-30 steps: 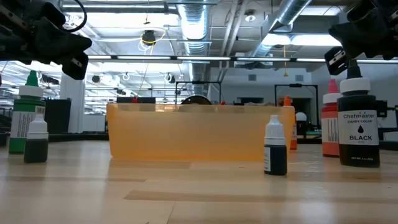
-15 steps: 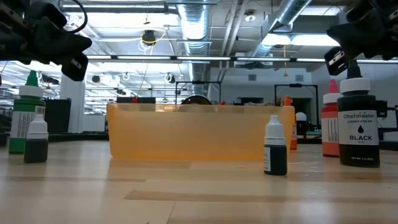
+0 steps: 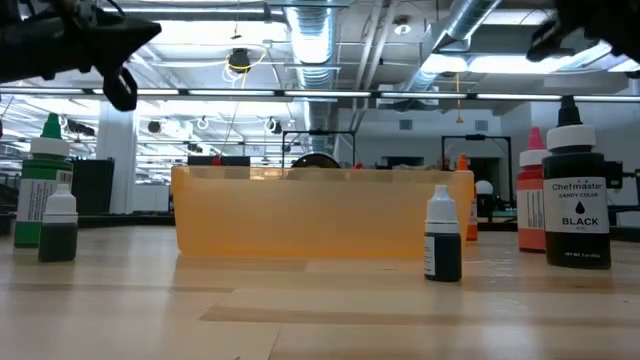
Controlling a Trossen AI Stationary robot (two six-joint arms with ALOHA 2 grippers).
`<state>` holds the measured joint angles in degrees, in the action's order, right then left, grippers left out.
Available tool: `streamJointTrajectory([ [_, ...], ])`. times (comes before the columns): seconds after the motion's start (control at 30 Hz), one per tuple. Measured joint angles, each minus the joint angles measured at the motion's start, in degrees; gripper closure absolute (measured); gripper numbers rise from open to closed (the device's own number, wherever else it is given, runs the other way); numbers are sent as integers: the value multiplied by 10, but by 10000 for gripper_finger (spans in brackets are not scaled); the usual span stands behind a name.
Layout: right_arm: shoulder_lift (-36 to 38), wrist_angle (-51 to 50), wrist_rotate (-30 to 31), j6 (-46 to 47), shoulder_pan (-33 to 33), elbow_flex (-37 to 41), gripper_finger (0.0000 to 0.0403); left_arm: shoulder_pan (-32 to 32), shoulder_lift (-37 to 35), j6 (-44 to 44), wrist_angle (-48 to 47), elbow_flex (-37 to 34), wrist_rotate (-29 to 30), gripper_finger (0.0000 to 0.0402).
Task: Pick & Place food coloring
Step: Put the large orange food coloring bottle into the orange container
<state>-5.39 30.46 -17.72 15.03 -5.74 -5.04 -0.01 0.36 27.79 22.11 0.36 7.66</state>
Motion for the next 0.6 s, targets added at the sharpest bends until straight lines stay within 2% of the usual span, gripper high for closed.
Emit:
streamJointTrajectory([
  [0.2, 0, 82, -1, 0, 0, 0, 403, 0, 0, 0, 38, 0, 18, 401],
  [0.33, 0, 88, -1, 0, 0, 0, 403, 0, 0, 0, 32, 0, 24, 401],
  [0.6, 0, 86, -1, 0, 0, 0, 403, 0, 0, 45, 31, 0, 73, 401],
])
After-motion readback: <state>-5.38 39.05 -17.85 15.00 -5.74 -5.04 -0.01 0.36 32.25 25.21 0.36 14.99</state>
